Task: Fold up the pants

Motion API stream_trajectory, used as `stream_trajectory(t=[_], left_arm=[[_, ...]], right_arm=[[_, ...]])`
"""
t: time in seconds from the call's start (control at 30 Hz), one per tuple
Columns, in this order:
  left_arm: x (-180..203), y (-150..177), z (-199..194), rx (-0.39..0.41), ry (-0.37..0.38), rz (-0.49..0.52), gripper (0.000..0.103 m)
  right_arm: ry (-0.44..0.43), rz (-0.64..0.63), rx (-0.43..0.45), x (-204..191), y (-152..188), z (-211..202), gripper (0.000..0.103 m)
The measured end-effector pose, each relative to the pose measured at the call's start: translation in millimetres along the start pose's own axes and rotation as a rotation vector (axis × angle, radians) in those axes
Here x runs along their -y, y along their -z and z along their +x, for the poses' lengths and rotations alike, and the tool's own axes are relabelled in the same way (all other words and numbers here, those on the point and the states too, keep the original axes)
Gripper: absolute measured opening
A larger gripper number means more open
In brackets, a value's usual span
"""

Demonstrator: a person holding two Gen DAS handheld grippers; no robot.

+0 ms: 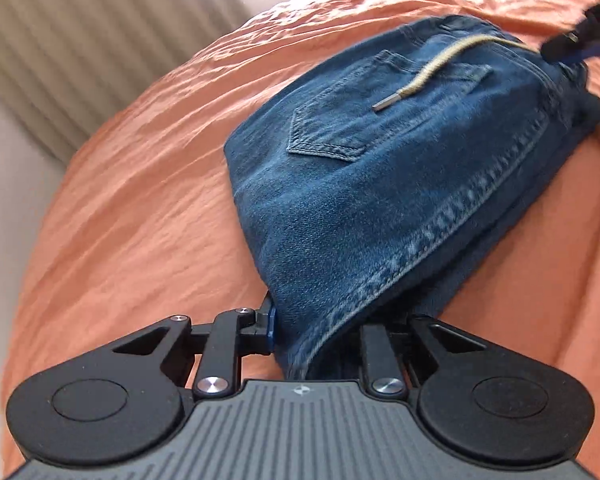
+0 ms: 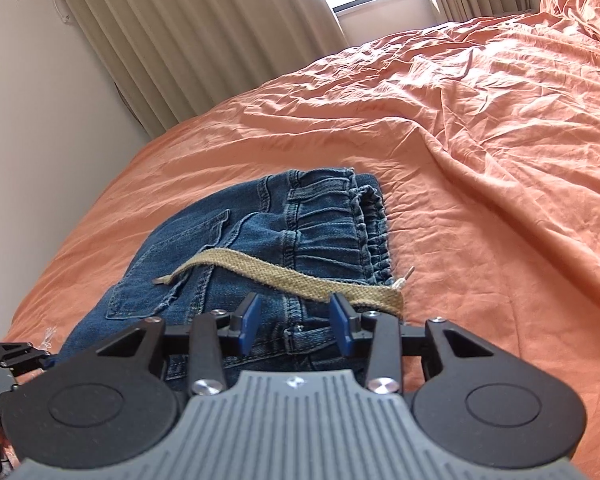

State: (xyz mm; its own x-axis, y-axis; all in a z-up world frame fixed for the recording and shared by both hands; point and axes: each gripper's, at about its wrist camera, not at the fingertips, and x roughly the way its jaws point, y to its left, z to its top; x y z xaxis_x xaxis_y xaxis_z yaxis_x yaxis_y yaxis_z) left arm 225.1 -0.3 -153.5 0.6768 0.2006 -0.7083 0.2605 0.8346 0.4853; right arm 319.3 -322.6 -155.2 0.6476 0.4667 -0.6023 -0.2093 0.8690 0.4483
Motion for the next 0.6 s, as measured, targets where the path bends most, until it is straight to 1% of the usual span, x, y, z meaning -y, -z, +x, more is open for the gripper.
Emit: stream_trajectory(t=[0.03,0.1,0.2,0.27,0.3,0.37,0.43,0.6], left_arm=[[-0.4,3.1,-5.8,0.003,-0.009,0.059,0.021],[0.0,8.7,-14.2,0.004,-0.011,0.124,0.02],[4.7,20.5,-17.4,0.001,-0.001,0.142,0.02],[5.0,31.0,-17.3,-0.018,0.023,0.104,0.017],[4.8,36.6,-16.3,-0.025,0.044,0.083,0.013],[3.0,42.7,-13.5,-0.022,0.06,0.052,0.013],[0.9,36.1,-8.2,-0.041,0.079,0.017,0.011],[-12.5,29.4,-5.5,-0.082,0.156,-0.036,0.011]], right_arm=[[-0.005,0.008,-0.007,1.2,-0.2,1.1,0.032],[0.003,0.007,-0.013,1.4,-0.6,2.6,0.031],[0.02,-0.02,-0.023,1.1,1.0,6.1,0.029],[0.024,-0.029,-0.03,2.7,3.4,8.8,0.029],[0.022,-0.029,-0.032,3.8,4.4,10.1,0.029],[0.023,-0.025,-0.037,5.4,5.9,13.5,0.029],[0.032,-0.042,-0.037,4.2,6.4,15.5,0.029],[0.043,-0.062,-0.035,4.9,12.2,16.9,0.029]])
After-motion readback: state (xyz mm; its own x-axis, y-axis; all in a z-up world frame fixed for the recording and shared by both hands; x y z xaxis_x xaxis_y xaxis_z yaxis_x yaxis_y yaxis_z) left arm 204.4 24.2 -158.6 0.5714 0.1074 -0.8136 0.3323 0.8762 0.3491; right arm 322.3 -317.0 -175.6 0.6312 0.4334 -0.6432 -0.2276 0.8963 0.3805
